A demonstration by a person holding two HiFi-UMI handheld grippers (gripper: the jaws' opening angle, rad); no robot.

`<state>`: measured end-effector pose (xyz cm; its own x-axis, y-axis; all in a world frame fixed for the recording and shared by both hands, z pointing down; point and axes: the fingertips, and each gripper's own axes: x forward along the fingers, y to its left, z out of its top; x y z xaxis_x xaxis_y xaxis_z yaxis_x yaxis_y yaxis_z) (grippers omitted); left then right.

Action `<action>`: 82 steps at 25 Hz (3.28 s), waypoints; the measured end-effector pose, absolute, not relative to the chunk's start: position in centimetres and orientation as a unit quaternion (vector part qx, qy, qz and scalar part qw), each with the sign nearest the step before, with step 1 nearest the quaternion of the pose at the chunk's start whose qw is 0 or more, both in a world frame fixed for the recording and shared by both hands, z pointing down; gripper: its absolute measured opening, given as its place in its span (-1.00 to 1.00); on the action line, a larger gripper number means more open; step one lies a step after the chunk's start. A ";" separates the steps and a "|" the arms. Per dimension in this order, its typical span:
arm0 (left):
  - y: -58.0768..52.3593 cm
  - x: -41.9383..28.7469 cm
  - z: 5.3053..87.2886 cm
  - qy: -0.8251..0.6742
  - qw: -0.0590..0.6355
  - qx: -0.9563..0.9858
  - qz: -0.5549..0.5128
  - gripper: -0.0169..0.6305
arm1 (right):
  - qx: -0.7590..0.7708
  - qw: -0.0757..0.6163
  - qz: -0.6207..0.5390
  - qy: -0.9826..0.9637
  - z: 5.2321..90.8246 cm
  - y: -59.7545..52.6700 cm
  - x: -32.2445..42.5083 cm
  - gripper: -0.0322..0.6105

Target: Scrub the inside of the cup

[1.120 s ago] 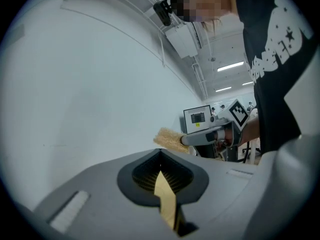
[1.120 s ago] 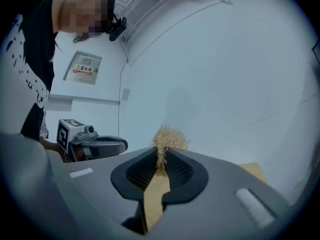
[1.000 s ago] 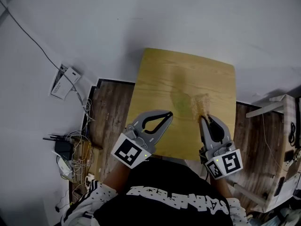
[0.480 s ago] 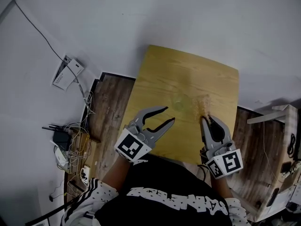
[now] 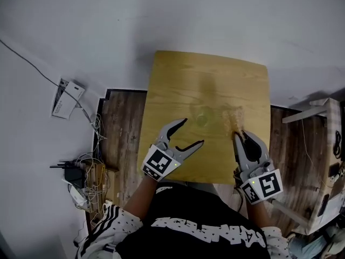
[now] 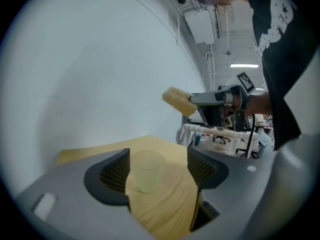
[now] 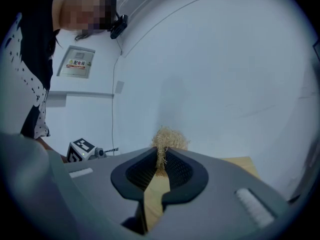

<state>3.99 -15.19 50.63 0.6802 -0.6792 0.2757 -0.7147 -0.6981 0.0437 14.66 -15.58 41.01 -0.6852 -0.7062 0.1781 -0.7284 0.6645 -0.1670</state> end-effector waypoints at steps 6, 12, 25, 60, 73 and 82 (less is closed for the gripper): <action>-17.0 4.3 55.2 -0.372 0.100 0.911 0.148 0.25 | 0.420 0.061 0.129 -0.896 42.0 -15.3 14.9 -0.74; -18.7 5.6 57.9 -0.352 0.108 0.916 0.160 0.29 | 0.452 0.071 0.128 -0.880 42.3 -14.8 16.6 -0.74; -21.0 8.0 60.8 -0.344 0.126 0.917 0.160 0.30 | 0.472 0.083 0.134 -0.867 43.1 -14.4 17.2 -0.74; -15.4 1.0 50.3 -0.324 -0.087 0.864 0.376 0.15 | 0.068 0.402 -0.219 -0.887 45.3 -11.5 4.4 -0.75; -15.6 3.1 47.7 -0.301 -0.162 0.856 0.388 0.15 | -0.034 0.489 -0.300 -0.819 45.1 -11.4 5.1 -0.76; -15.1 5.6 46.5 -0.276 -0.181 0.871 0.364 0.15 | -0.034 0.493 -0.293 -0.818 45.6 -12.2 4.3 -0.76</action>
